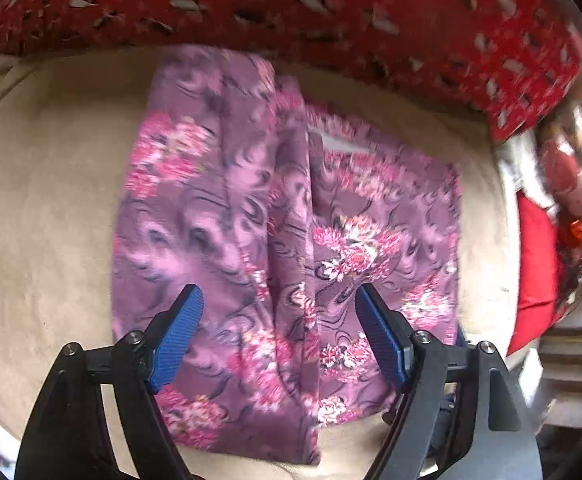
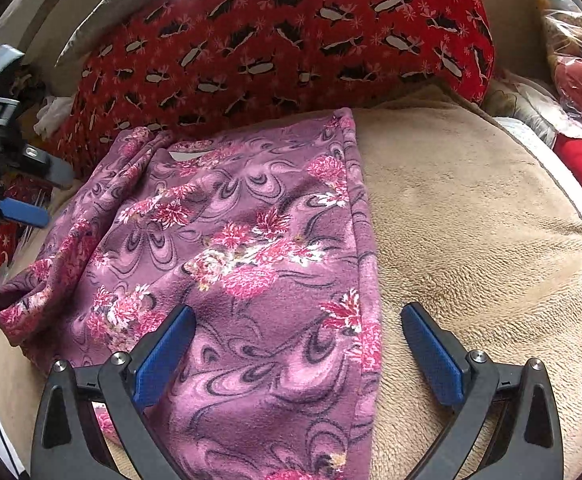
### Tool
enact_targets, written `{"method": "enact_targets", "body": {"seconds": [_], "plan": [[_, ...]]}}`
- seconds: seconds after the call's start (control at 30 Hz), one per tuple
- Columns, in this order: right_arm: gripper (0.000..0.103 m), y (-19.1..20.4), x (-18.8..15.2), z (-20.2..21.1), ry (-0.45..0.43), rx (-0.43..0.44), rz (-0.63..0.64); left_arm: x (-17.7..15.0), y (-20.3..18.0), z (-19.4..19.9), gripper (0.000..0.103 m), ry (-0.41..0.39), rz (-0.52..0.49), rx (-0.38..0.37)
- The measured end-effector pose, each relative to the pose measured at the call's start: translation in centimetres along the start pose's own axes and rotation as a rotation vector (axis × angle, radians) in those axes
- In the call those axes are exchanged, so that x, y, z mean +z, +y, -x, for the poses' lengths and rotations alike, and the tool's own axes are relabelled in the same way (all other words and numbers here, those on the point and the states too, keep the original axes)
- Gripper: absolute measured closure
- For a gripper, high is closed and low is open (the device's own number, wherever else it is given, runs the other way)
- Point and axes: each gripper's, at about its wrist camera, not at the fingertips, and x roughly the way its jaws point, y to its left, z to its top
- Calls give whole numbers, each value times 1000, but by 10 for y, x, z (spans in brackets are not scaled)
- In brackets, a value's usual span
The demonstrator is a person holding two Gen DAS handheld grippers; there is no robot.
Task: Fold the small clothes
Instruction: 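Lift the side edge with the left gripper and fold it over the garment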
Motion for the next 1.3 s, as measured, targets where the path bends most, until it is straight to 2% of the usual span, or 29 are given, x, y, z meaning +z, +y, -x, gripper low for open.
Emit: {"method": "enact_targets", "body": {"seconds": [0.1,0.13,0.17,0.2,0.23,0.27,0.33,0.53,0.77,0.87,1.0,1.07,1.2,1.3], "plan": [[0,-1,0,1,-4,8,-6,3,-10,-20,26,9,-16,110],[0,-2,-1,2,-7,13,-10,3,-9,-24,35,11,-7,122],[0,-3,-1,2,-9,19,-14,2,-7,-26,54,2,6,135],[0,-4,0,2,-12,26,-20,1,-4,-25,66,-13,1,149],[0,-6,-1,3,-14,31,-24,-1,-2,-23,85,-25,-7,155],[0,-6,-2,4,-17,35,-29,-2,1,-20,90,-34,-6,147],[0,-8,-2,4,-22,44,-38,-6,13,-8,98,-58,32,60],[0,-8,-2,4,-28,51,-46,-17,9,27,99,-101,45,-50],[0,-9,-3,4,-30,53,-47,-21,-54,40,101,-92,-42,-174],[0,-9,-3,4,-30,53,-47,-15,-72,24,101,-89,-70,-145],[0,-10,-3,4,-33,59,-52,-10,-59,-14,101,8,11,-201],[0,-11,-3,4,-33,62,-53,-16,-51,-18,100,19,21,-231],[0,-9,-3,3,-30,55,-50,-28,-28,7,100,-38,31,-279],[0,-8,-1,3,-18,51,-51,-31,-1,33,91,-99,52,-294]]}}
